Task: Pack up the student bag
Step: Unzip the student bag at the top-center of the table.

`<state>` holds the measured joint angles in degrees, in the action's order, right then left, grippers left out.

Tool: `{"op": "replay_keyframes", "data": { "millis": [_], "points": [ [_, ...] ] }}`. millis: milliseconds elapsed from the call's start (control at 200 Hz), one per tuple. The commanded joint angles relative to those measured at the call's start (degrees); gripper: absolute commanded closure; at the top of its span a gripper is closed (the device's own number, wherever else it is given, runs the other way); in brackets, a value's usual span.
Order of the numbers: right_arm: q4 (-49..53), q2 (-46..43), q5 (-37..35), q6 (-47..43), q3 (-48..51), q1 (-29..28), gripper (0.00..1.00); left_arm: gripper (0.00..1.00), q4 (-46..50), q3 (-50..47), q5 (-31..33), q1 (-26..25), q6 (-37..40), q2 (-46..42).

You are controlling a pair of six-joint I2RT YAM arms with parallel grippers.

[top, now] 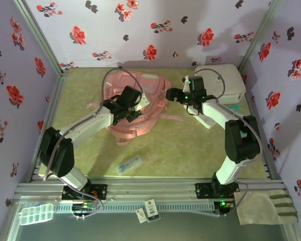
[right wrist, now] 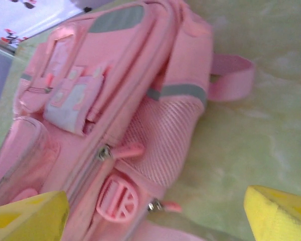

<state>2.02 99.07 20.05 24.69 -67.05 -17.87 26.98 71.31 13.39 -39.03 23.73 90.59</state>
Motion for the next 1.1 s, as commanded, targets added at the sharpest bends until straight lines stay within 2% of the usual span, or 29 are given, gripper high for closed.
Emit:
{"op": "replay_keyframes", "data": {
  "millis": [0, 145, 375, 900, 1090],
  "points": [
    [-4.0, 2.7, 6.2, 1.3, -2.7, -1.2, 0.1, 1.0, -7.6, -2.8, 0.9, 1.0, -4.9, -6.9],
    [-4.5, 7.1, 12.9, -0.4, -6.8, -2.3, 0.12, 1.0, -10.0, -7.4, -3.3, 2.6, -6.1, -11.5],
    [-3.7, 11.5, 16.8, -3.2, -10.0, -4.6, 0.18, 1.0, -12.8, -11.3, -6.2, 4.7, -8.3, -15.6],
    [-4.2, 13.3, 25.9, -6.2, -9.0, -6.2, 0.19, 1.0, -12.7, -11.5, -6.6, 5.5, -9.0, -14.8],
    [-3.4, 9.6, 27.6, -7.1, -6.7, -6.9, 0.22, 1.0, -12.3, -11.2, -6.6, 5.6, -9.2, -14.3]
  ]
}}
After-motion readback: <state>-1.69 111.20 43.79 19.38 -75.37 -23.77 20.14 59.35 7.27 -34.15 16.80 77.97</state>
